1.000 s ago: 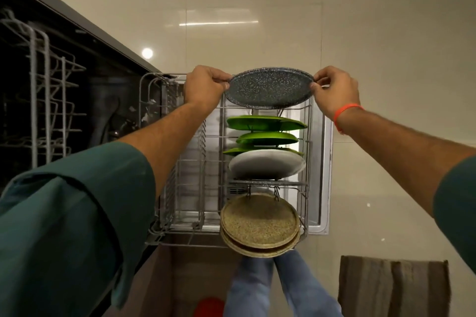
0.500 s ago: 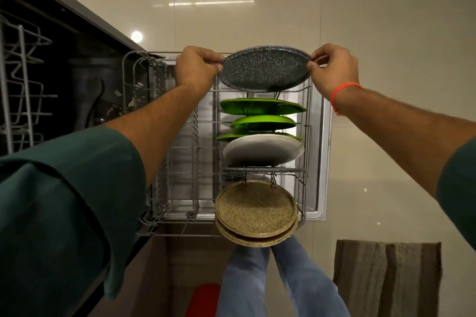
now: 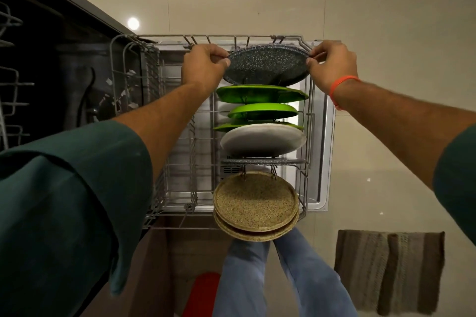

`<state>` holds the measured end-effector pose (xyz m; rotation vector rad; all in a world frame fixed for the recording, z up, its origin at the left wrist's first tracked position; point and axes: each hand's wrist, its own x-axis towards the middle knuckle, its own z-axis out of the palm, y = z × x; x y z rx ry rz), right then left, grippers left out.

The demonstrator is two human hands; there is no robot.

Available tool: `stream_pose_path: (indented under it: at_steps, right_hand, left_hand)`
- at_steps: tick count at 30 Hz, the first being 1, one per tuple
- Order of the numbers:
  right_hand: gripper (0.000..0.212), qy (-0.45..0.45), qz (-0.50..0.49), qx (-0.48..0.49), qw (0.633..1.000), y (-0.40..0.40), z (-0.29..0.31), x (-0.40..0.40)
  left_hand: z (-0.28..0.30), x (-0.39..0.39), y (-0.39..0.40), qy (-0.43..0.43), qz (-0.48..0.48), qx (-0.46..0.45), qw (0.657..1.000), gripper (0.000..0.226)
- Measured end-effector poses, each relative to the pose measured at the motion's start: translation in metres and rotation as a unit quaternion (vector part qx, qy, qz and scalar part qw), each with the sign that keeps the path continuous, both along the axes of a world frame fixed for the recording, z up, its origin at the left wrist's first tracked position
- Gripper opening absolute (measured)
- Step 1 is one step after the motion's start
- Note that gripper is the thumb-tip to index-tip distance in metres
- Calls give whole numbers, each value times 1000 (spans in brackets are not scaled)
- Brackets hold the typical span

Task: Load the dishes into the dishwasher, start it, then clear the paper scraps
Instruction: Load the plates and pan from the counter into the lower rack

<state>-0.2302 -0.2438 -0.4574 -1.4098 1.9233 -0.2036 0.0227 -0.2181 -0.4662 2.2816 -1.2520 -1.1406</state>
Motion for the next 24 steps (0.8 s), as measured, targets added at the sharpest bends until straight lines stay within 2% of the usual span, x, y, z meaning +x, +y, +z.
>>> stream_pose_path:
  at_steps: [6,13,18,24]
  right_hand:
    - [45,-46,18,41,998,3,23,10]
    - [60,-43,58,98,993,10,50,18]
    - [62,-51,53,90,993,23,76,26]
    - [63,-76,28,113,990,58,113,33]
  left_hand:
    - [7,-8,12,30,-9,5,999,51]
    - [29,-14,21,45,-34,32,998,58]
    - [59,-17,40,70,-5,5,998,56]
    - [94,-18,81,124,57,14,991,54]
